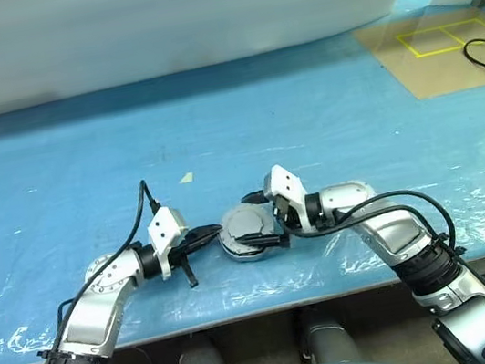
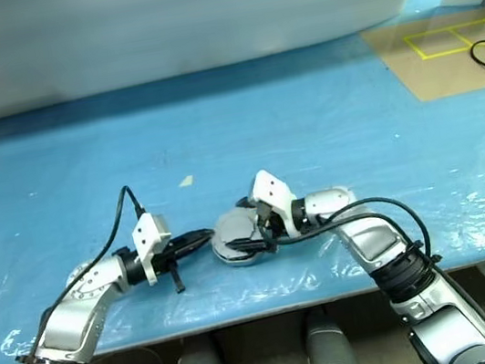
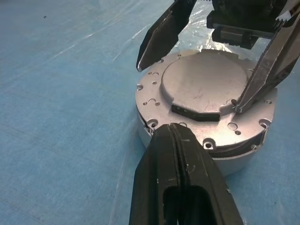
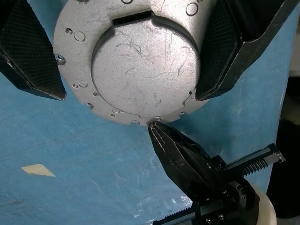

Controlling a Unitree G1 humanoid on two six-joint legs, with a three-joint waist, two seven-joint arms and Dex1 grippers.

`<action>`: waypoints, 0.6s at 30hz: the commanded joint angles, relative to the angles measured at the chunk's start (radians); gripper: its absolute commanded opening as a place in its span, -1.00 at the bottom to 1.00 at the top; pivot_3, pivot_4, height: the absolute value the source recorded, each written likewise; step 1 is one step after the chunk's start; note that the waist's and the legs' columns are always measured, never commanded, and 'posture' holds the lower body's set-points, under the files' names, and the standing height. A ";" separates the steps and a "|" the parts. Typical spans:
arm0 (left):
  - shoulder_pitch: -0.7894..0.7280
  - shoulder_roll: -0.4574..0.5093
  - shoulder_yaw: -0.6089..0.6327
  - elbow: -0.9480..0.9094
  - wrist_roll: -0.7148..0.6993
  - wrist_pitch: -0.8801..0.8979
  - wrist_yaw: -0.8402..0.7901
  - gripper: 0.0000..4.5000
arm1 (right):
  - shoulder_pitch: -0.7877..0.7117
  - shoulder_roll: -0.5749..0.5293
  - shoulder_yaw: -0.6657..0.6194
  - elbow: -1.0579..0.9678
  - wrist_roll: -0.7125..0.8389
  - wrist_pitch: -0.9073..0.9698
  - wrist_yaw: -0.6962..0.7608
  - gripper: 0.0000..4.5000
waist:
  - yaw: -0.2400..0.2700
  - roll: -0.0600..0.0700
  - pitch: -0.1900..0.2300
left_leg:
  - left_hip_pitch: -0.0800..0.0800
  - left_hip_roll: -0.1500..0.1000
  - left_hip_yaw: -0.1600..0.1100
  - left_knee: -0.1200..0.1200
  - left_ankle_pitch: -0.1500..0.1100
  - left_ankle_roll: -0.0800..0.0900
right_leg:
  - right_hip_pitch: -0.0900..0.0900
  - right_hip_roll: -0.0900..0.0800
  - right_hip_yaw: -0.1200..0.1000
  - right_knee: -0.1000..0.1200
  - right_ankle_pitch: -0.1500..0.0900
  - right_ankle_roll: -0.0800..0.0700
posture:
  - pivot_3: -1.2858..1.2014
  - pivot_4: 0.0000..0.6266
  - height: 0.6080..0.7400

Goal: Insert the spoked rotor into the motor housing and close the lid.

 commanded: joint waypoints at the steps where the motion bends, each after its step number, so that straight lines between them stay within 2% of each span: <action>1: 0.006 0.009 -0.005 0.003 0.015 0.001 0.000 -1.00 | -0.011 0.030 -0.001 -0.007 -0.009 -0.039 -0.024 0.99 | -0.001 0.000 0.000 | 0.000 0.000 0.000 0.000 0.000 0.000 | 0.000 0.000 0.000 0.000 0.000 0.000 | 0.03 -0.52 1.00; 11: 0.032 -0.036 0.061 0.001 -0.030 -0.046 0.051 -1.00 | 0.023 0.104 0.007 -0.014 -0.022 -0.035 -0.076 0.99 | -0.005 0.000 0.000 | 0.000 0.000 0.000 0.000 0.000 0.000 | -0.001 0.001 0.000 0.001 0.000 0.000 | 0.03 -0.52 1.00; 18: 0.075 -0.049 0.109 -0.005 -0.051 -0.074 0.069 -1.00 | 0.030 0.110 0.009 0.010 -0.050 -0.133 -0.074 0.99 | -0.004 0.000 0.000 | -0.006 0.000 0.000 0.000 0.000 0.000 | -0.008 0.001 0.000 0.001 0.000 0.000 | 0.03 -0.52 1.00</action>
